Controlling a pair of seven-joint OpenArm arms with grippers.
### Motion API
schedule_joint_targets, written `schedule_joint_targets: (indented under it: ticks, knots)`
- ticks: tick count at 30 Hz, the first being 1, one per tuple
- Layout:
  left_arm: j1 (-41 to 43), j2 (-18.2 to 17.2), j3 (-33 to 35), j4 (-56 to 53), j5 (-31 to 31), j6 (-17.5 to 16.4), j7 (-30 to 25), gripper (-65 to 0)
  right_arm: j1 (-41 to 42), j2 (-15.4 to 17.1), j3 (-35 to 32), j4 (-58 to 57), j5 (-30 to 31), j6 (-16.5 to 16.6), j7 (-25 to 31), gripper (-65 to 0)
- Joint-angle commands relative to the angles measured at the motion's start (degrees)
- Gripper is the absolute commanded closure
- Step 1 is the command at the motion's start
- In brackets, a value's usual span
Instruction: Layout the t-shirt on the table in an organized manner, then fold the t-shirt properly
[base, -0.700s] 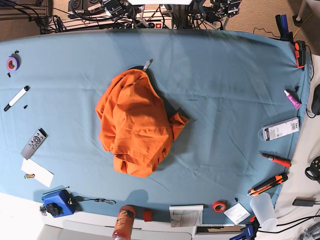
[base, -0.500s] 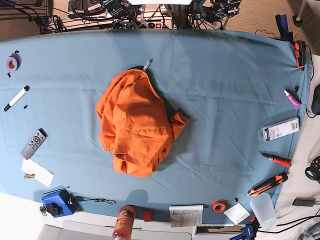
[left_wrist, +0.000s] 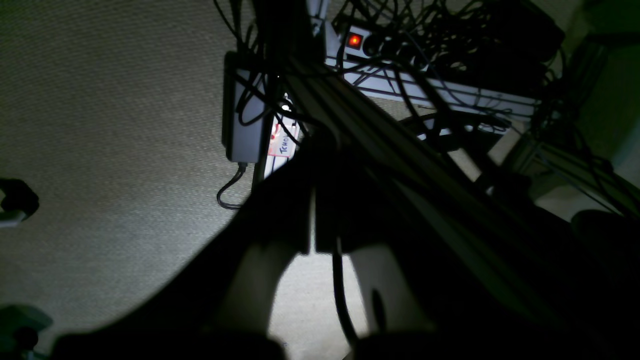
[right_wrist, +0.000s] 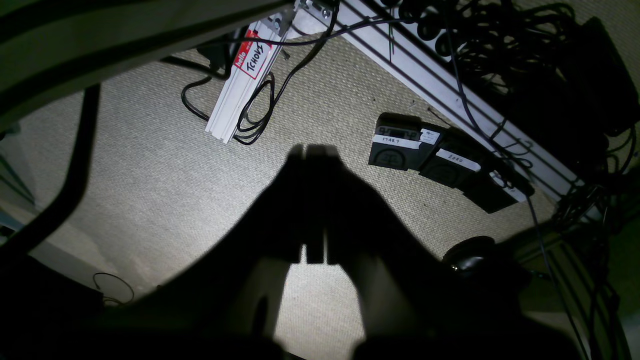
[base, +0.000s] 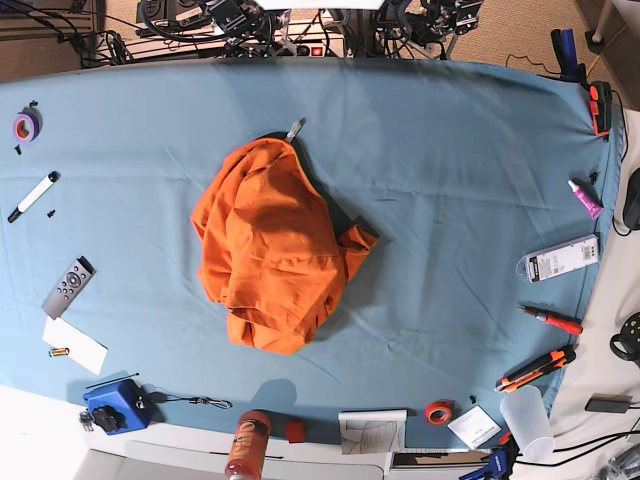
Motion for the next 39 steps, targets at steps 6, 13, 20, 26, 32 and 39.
schedule_joint_targets:
  ticks: [6,13,20,26,32,39]
  knots:
    - [0.15,0.22,-0.02,0.42,-0.35,-0.5,-0.17,0.0,0.02,0.02,0.0,0.42,-0.11,0.5,0.04,0.0]
    - [1.79,-0.94,-0.02,1.03,-0.35,-0.5,0.68,0.0,-0.02,0.68,0.02,0.42,-0.07,0.48,-1.53,0.0]
    - [8.44,-4.79,-0.02,7.52,-0.59,-0.79,0.7,0.0,-1.16,4.39,0.02,2.78,3.08,0.48,-5.35,0.0]
    - [16.2,-8.92,-0.02,16.55,-0.59,-9.51,0.68,0.0,-8.24,10.47,0.02,16.0,5.2,0.46,-5.49,0.0]
    - [24.04,-12.07,-0.02,26.49,-2.6,-21.75,0.72,0.0,-16.44,16.35,0.09,30.6,8.0,0.33,-10.23,0.0]
    - [34.56,-13.6,-0.07,39.74,-9.31,-25.92,5.22,0.0,-24.94,21.05,2.89,44.0,9.25,0.35,-16.17,0.0]
